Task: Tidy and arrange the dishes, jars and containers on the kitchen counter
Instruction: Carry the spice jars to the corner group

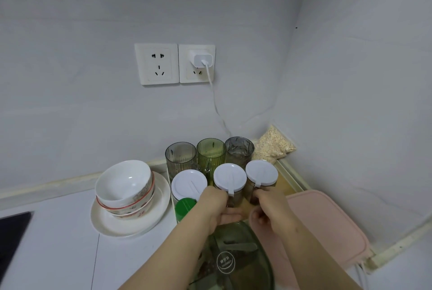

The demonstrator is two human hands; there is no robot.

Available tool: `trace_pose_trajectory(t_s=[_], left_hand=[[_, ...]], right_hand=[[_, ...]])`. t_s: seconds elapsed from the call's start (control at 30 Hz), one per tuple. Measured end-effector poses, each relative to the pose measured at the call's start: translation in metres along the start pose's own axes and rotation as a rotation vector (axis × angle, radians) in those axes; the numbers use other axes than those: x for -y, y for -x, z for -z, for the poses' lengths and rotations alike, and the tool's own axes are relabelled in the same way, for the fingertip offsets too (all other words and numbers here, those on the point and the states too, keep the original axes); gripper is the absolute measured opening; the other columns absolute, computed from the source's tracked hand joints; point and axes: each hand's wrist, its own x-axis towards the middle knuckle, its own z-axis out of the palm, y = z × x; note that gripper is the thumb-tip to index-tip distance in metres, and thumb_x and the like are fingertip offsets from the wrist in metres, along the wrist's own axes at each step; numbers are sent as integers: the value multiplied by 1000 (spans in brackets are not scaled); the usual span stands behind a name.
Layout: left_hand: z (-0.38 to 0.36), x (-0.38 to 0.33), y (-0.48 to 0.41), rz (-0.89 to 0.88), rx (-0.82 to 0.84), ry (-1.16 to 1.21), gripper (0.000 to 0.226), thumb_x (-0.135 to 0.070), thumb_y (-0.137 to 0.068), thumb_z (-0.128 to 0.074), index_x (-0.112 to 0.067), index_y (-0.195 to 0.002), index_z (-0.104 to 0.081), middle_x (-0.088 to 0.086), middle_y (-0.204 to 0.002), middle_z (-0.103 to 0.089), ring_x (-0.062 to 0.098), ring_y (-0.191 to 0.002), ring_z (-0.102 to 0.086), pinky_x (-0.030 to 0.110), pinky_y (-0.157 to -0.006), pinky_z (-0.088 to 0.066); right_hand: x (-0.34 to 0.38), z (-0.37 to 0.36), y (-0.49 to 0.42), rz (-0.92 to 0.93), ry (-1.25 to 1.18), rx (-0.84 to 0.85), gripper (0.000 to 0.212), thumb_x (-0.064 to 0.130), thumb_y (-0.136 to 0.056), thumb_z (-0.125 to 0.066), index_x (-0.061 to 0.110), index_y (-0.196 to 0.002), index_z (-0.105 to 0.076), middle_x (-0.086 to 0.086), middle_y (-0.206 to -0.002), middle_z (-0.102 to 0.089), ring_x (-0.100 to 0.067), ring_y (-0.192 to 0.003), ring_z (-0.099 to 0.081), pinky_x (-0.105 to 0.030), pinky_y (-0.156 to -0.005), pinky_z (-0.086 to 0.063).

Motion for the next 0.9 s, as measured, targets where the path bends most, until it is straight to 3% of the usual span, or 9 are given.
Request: trace_pose_trajectory(t_s=[0.07,0.2,0.3,0.43,0.57,0.67,0.73,0.8,0.9], left_hand=[[3,1,2,-99,-64,-166,33,-3,-97,-32,-5,-127,-46,16,-102,-61,28,-76,-68,35,-63,-60],[7,-1,6,-522,-290,-945,33,-13,-95,-37,-10,-125,-49,13,-104,-65,28,-92,-63,30,-75,-48],[4,-6,1,-664,-356,-1078,33,-15,-96,-35,-15,-125,-51,9,-107,-66,25,-92,-62,30,-72,-48],[4,-6,-25,-790,-299,-1185,39,-19,-96,-37,-18,-134,-48,2,-131,-54,19,-119,-47,30,-95,-42],[7,1,-46,-781,-179,-1418,51,-39,-95,-39,-26,-144,-29,-1,-154,-24,23,-143,-13,39,-115,-17],[9,2,-52,-699,-137,-1610,59,-52,-96,-31,-35,-148,-12,-4,-159,-3,26,-146,6,50,-116,2],[10,2,-52,-678,-153,-1650,58,-55,-96,-26,-38,-148,-8,-4,-160,-1,27,-146,6,54,-115,6],[11,2,-52,-670,-161,-1656,57,-56,-96,-25,-40,-148,-8,-5,-160,-1,27,-147,4,55,-115,6],[13,2,-50,-667,-175,-1658,55,-54,-96,-25,-42,-147,-9,-5,-159,-2,28,-147,0,56,-114,6]], right_hand=[[-1,-1,1,4,-22,3,10,6,-86,-48,3,-78,-53,-19,-67,-48,-22,-46,-42,-23,-46,-31],[0,1,5,42,-38,-77,16,15,-87,-54,1,-81,-58,-18,-71,-56,-21,-50,-53,-25,-52,-37],[0,3,6,57,38,-128,16,15,-91,-50,3,-81,-53,-16,-75,-51,-22,-62,-47,-27,-56,-33],[1,5,3,35,72,-138,24,18,-93,-48,10,-72,-56,-8,-64,-53,-19,-57,-46,-27,-53,-35],[-4,9,3,141,203,-233,23,20,-93,-45,4,-87,-60,-15,-76,-56,-20,-65,-48,-29,-61,-35],[-2,12,3,283,272,-423,16,19,-92,-48,10,-100,-58,-10,-97,-57,-22,-85,-52,-30,-72,-37],[2,11,-3,383,359,-468,30,24,-89,-56,12,-117,-55,-10,-117,-54,-25,-102,-52,-32,-81,-41],[3,9,-15,387,476,-379,56,36,-85,-61,14,-133,-42,-10,-133,-46,-28,-120,-45,-35,-93,-39],[3,4,-30,343,427,-179,77,45,-78,-67,19,-141,-31,-8,-136,-42,-27,-120,-46,-34,-89,-43]])
